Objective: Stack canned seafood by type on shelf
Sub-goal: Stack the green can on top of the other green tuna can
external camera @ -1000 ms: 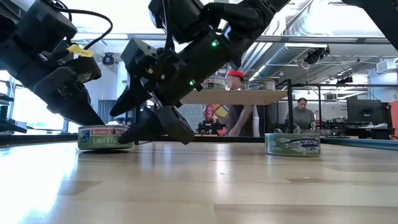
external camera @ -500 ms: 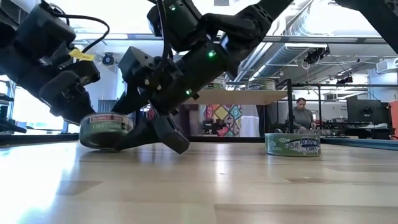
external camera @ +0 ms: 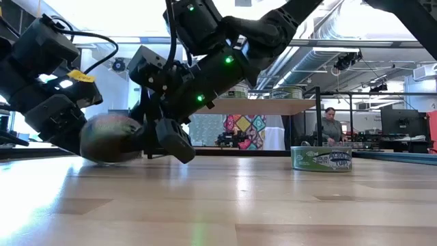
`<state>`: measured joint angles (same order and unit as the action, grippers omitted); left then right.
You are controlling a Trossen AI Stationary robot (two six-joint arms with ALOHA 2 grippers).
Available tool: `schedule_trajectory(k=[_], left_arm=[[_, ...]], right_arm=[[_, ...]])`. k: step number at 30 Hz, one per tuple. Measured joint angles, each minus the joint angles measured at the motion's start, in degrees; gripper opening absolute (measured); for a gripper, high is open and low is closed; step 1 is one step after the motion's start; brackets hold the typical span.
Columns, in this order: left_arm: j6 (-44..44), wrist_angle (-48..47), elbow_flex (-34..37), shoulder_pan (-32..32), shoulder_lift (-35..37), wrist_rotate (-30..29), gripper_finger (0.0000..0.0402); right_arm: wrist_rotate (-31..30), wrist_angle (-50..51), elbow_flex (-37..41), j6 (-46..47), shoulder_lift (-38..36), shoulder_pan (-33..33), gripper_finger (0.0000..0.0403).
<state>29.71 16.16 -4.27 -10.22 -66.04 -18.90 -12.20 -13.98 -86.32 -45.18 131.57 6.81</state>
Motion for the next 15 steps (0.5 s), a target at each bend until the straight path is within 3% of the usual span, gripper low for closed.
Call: schedule_trajectory(k=[5, 10, 15], left_arm=[[0.0, 0.0, 0.0, 0.0, 0.0, -0.7, 0.0], [-1.4, 0.0, -0.1, 0.0, 0.2, -1.1, 0.0], [-1.5, -0.1, -0.1, -0.7, 0.2, -2.0, 0.0]], right_arm=[[-0.9, -0.2, 0.0, 5.4, -0.2, -0.1, 0.0122], [-1.7, 3.6, 0.0, 14.0, -1.5, 0.6, 0.0122], [-10.1, 13.9, 0.0, 16.7, -5.0, 3.3, 0.0122]])
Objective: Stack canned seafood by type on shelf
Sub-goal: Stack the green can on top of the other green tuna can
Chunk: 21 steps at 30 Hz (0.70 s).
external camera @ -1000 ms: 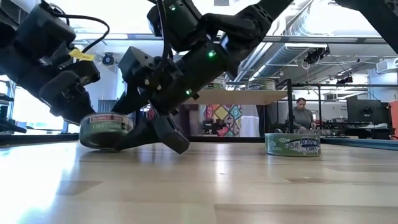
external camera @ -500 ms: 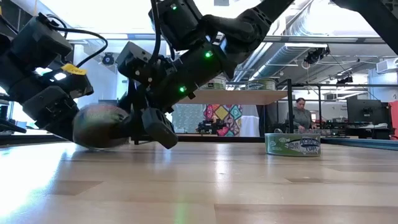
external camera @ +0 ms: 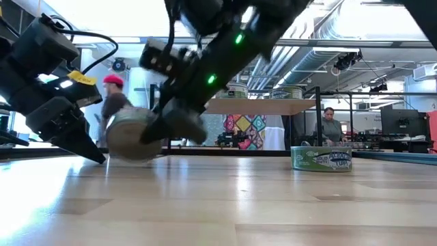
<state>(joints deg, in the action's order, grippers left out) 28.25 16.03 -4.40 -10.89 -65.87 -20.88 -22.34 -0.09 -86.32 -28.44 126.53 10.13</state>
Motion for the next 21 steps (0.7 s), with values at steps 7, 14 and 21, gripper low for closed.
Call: schedule_trajectory(k=[7, 14, 21], left_arm=[[0.0, 0.3, 0.0, -3.3, 0.0, -3.6, 0.0], [0.0, 0.8, 0.0, -5.6, 0.1, -7.1, 0.0], [-0.3, 1.0, -0.1, -5.8, 0.1, -7.9, 0.0]], right_arm=[[-11.8, 17.5, 0.0, 1.1, -11.8, 4.3, 0.0122], [-24.7, 28.5, 0.0, -1.5, -25.0, 2.2, 0.0122], [-22.3, 29.1, 0.0, -7.3, -28.5, -7.7, 0.0122]])
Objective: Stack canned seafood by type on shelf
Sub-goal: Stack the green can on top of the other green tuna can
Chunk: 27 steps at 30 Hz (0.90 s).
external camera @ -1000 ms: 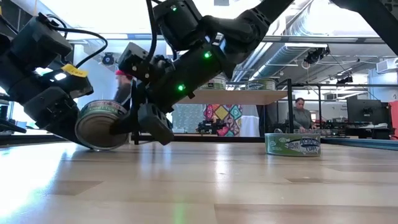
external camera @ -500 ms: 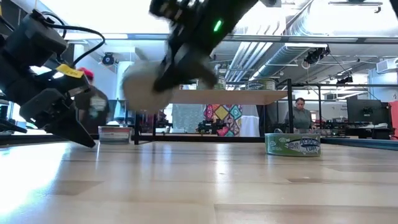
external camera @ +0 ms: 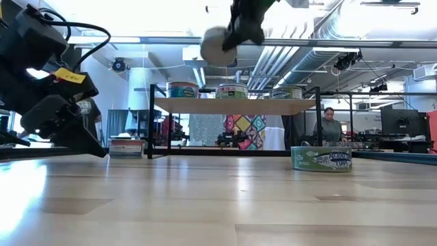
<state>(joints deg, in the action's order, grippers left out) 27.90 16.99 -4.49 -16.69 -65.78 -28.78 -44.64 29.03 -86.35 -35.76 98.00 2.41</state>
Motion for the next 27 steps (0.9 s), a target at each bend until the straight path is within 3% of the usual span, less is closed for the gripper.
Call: schedule_trajectory(k=[11, 23, 27], left_arm=[[0.0, 0.6, 0.0, 0.0, 0.0, -0.1, 0.0], [0.3, 0.9, -0.1, 0.0, 0.0, -0.2, 0.0], [0.3, 0.9, -0.1, 0.0, 0.0, -0.2, 0.0]], right_arm=[[7.3, 1.8, 0.0, -0.2, 0.7, -9.8, 0.0122], [5.9, 5.5, 0.0, 1.1, 0.7, -11.1, 0.0133], [8.0, 6.5, 0.0, 1.3, 0.7, -11.1, 0.0135]])
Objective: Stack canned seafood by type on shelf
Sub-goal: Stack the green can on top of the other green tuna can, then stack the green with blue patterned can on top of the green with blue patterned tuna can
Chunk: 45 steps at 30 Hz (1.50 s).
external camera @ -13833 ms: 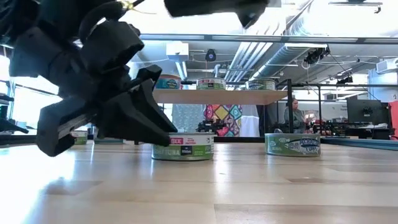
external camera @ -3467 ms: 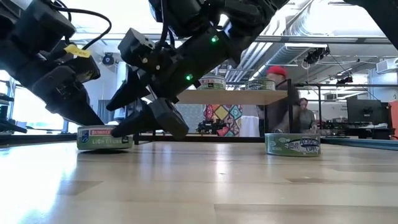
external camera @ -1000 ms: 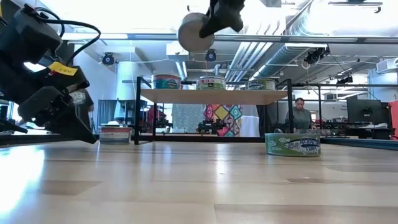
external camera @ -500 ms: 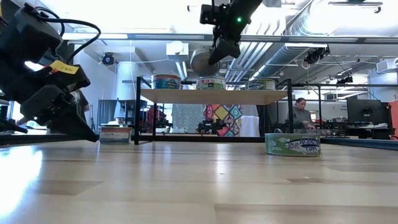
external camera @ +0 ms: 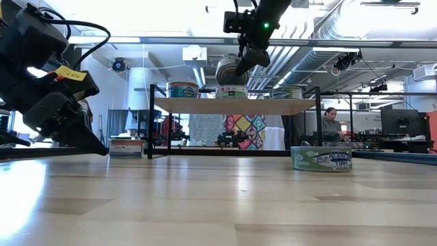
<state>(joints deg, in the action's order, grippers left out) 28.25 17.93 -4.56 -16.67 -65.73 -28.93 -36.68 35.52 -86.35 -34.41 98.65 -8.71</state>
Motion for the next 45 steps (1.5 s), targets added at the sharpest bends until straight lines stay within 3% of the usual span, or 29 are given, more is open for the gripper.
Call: schedule_trajectory(k=[8, 19, 30, 42, 45], left_arm=[[0.0, 0.0, 0.0, 0.0, 0.0, 0.0, 0.0], [0.0, 0.0, 0.0, 0.0, 0.0, 0.0, 0.0], [0.2, 0.0, 0.0, 0.0, 0.0, 0.0, 0.0], [0.2, 0.0, 0.0, 0.0, 0.0, 0.0, 0.0], [0.2, 0.0, 0.0, 0.0, 0.0, 0.0, 0.0]], right_arm=[[2.1, 0.8, 0.0, 2.3, 0.0, -1.5, 0.0146], [3.3, 1.6, 0.0, 4.0, 0.0, -2.2, 0.0243], [3.3, 1.6, 0.0, 6.1, 0.0, -2.2, 0.0247], [13.8, 5.9, -3.8, 14.0, 0.0, -3.0, 0.0272], [13.0, 7.0, -5.7, 16.5, 0.0, -3.0, 0.028]])
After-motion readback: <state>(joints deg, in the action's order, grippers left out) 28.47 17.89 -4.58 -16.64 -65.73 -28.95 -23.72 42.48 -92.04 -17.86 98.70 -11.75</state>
